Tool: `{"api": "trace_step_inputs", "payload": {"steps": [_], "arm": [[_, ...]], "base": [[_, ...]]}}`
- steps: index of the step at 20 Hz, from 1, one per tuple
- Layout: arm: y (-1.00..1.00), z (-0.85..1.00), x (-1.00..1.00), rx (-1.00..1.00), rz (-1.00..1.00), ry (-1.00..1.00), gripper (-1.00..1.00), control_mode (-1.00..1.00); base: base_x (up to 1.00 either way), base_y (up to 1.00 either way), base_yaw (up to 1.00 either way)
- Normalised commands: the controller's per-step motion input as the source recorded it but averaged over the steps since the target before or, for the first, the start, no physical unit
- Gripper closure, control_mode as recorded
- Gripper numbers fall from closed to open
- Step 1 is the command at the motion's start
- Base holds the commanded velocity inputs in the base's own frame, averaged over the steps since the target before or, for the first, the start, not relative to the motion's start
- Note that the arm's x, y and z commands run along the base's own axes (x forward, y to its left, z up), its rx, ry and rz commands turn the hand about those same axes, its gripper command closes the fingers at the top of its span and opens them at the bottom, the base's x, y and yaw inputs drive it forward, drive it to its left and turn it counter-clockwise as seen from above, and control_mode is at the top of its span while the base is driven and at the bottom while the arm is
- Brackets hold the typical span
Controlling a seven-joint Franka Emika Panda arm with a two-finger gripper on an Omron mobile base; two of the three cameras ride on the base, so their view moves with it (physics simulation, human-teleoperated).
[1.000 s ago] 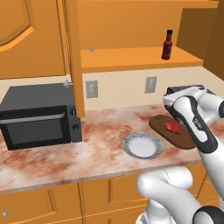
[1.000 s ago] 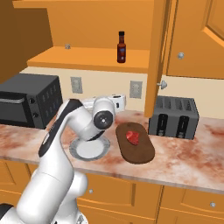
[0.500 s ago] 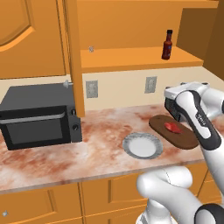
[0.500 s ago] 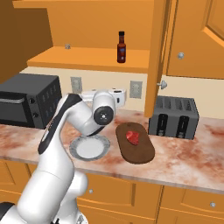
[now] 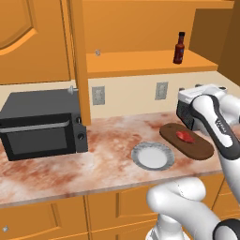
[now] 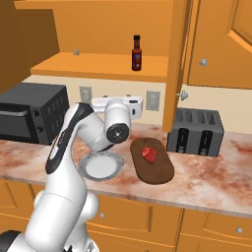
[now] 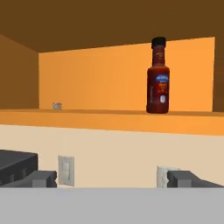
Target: Pick the steak from the plate and place it on the cutting board. Then pick the condiment bottle from the cabinet and place it next to the cutting board.
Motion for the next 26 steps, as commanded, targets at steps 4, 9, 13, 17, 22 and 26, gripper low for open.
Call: {"api": "trace_step_inputs", "payload": {"steps": [4, 9, 13, 17, 22, 26], "arm": [[0.0, 0.14, 0.0, 0.02, -0.01, -0.1, -1.0, -1.0], [0.0, 0.17, 0.0, 0.0, -0.01, -0.09, -1.0, -1.0], [0.0, 0.21, 0.0, 0.0, -0.01, -0.05, -1.0, -1.0], [0.0, 0.1, 0.0, 0.0, -0.03, 0.0, -1.0, -1.0], [0.0, 0.04, 0.06, 0.0, -0.02, 0.01, -1.0, -1.0], [0.0, 0.26, 0.0, 0.0, 0.0, 0.02, -1.0, -1.0]], "base": [[0.0, 0.0, 0.0], [0.0, 0.0, 0.0], [0.0, 0.0, 0.0], [0.0, 0.0, 0.0], [0.0, 0.0, 0.0], [0.0, 0.0, 0.0]]}}
